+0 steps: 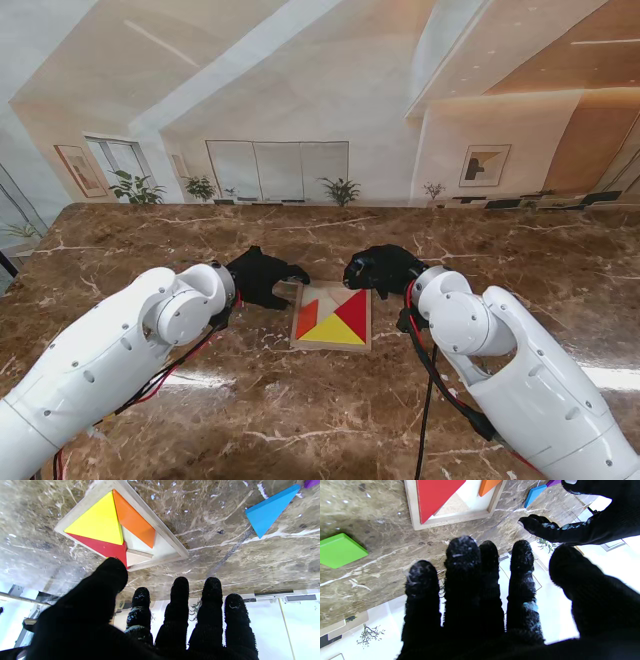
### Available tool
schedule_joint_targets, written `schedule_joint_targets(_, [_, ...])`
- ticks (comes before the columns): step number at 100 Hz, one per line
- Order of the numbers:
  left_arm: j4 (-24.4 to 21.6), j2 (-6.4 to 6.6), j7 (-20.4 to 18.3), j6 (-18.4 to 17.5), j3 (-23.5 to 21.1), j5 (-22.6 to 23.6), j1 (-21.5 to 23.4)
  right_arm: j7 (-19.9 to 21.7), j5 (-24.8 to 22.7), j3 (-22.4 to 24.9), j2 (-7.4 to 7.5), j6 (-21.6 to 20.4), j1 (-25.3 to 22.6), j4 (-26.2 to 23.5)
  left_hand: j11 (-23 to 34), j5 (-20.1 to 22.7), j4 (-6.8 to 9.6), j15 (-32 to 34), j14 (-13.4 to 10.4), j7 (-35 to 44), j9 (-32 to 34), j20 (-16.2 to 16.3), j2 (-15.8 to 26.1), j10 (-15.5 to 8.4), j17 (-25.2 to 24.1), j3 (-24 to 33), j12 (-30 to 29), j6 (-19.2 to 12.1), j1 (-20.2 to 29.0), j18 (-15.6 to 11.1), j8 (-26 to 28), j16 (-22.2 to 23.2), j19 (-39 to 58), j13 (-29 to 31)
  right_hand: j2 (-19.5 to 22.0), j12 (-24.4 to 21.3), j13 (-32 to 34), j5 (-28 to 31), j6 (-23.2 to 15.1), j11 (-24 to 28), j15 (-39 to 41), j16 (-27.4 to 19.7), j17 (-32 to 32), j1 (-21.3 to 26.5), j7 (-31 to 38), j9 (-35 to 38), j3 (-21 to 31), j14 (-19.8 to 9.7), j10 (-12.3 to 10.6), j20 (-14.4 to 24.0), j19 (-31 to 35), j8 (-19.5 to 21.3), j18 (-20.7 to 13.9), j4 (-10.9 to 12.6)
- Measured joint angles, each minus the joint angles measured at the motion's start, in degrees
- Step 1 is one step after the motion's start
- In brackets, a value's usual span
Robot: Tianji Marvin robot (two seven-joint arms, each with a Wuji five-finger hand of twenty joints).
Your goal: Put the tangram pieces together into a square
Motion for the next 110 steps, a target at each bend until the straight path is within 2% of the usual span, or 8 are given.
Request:
schedule_joint_targets(26, [-2.8, -0.03, 1.8, 0.1, -7.0, -1.1, 5.7, -1.9, -0.6, 0.2, -0.35, -1.3, 0.0, 0.6, -3.0, 2.1, 0.00, -7.2, 0.1, -1.4, 0.0, -3.2, -1.0, 0.0, -0.6, 0.2, -3.8, 0.2, -1.0, 0.6, 0.0, -4.0, -7.2, 0.0, 0.0, 0.0, -1.1, -1.1, 0.0, 0.1, 0.0, 0.0, -1.6, 0.0, 0.0, -1.9, 0.0, 0.0, 0.0, 0.0, 0.0, 0.0, 0.0, 0.0])
schedule_joint_targets(44, [-3.5, -0.09, 3.5, 0.8, -9.0, -2.5, 7.9, -2.4, -2.3, 0.9, -0.51, -2.8, 0.0, 0.8, -3.7, 2.5, 0.00, -8.6, 0.2, -1.4, 0.0, -4.3, -1.0, 0.0, -0.6, 0.2, -4.9, 0.2, -1.0, 0.9, 0.0, -4.6, -8.8, 0.0, -0.3, -0.3, -2.3, -2.5, -0.1, 0.1, -0.4, -0.1, -2.5, 0.0, 0.0, -4.7, 0.0, 0.0, 0.0, 0.0, -0.7, 0.0, -0.2, 0.0])
schedule_joint_targets(52, [-3.5, -0.25, 5.1, 1.0, -9.5, -3.1, 8.7, -2.2, -3.0, 1.6, -0.51, -3.4, -0.1, 0.8, -3.7, 2.9, 0.00, -9.4, 0.2, -2.0, 0.0, -4.3, -1.0, 0.0, -0.6, 0.2, -5.0, 0.8, -1.0, 1.1, -0.1, -4.7, -9.4, 0.0, -1.4, -2.3, -2.3, -2.9, -0.2, -2.1, -1.4, -0.6, -3.0, 0.0, 0.0, -5.5, 0.0, 0.0, -0.1, 0.0, -0.9, 0.0, -0.3, 0.0])
schedule_joint_targets(69, [-2.7, -0.58, 6.7, 1.1, -9.7, -4.3, 9.5, -1.8, -4.9, 3.4, -0.42, -4.5, -0.4, 0.4, -4.3, 3.0, 0.00, -10.4, 0.7, -2.5, 0.0, -4.3, -1.0, 0.0, -0.6, 0.2, -5.6, 0.8, -1.0, 1.2, -0.6, -4.7, -10.8, 0.0, -1.5, -3.2, -3.8, -2.9, -0.3, -3.3, -2.5, -0.8, -3.7, 0.0, 0.0, -6.7, -0.5, 0.1, -0.2, 0.0, -1.4, 0.0, -0.3, 0.0])
schedule_joint_targets(80, [-2.2, -0.65, 6.7, 0.7, -9.9, -4.7, 9.6, -1.5, -6.9, 4.5, -0.28, -5.9, -0.4, 0.3, -4.4, 3.0, 0.00, -10.9, 0.7, -2.8, 0.0, -4.3, -1.0, 0.0, -0.6, 0.2, -5.6, 0.8, -1.0, 1.2, -0.6, -4.7, -11.0, 0.0, -3.5, -5.0, -5.4, -4.5, -0.9, -5.4, -5.2, -1.6, -4.7, 0.0, -0.1, -9.7, -1.1, 0.1, -0.8, -0.2, -2.8, 0.0, -0.5, 0.0])
schedule_joint_targets(93, [-1.6, -0.68, 6.6, 0.7, -9.9, -5.9, 9.6, -0.1, -11.0, 5.9, 0.17, -9.7, 0.0, 0.8, -4.5, 3.0, 0.00, -11.0, 0.7, -2.9, 0.0, -4.3, -1.0, 0.0, -0.6, 0.2, -5.7, 0.8, -1.0, 1.6, -0.6, -5.3, -12.2, 0.0, -5.9, -6.9, -7.6, -7.0, -1.8, -7.6, -8.0, -2.4, -6.0, 0.1, -0.2, -13.0, -1.6, 0.1, -2.0, -0.7, -4.4, 0.0, -0.6, 0.0])
schedule_joint_targets(105, [-1.0, -0.70, 6.5, 0.8, -9.8, -6.3, 9.3, 0.3, -14.1, 6.2, 0.66, -13.5, 1.7, 3.6, -4.5, 3.6, 0.00, -11.6, 0.8, -3.0, 0.0, -4.3, -1.0, 0.0, -0.6, 0.0, -5.7, 0.8, -1.0, 1.6, -0.6, -5.3, -12.4, 0.0, -9.9, -7.9, -8.7, -8.4, -2.3, -8.3, -8.7, -2.4, -6.3, 0.2, 0.1, -15.1, -1.7, 0.1, -2.9, -0.7, -5.0, 0.0, -0.7, 0.0])
schedule_joint_targets(110, [-0.8, -0.71, 6.5, 0.9, -9.7, -6.3, 9.2, 0.3, -15.9, 6.1, 0.80, -15.3, 2.7, 5.5, -4.5, 3.6, 0.00, -11.6, 0.8, -3.0, 0.0, -4.3, -1.0, 0.0, -0.6, 0.0, -5.7, 0.8, -1.0, 1.6, -0.6, -5.3, -12.4, 0.0, -11.2, -8.7, -8.7, -9.5, -2.6, -8.8, -8.8, -2.4, -6.6, 1.9, 0.1, -15.7, -1.7, 0.1, -3.2, -0.7, -5.1, 0.0, -0.7, 0.0])
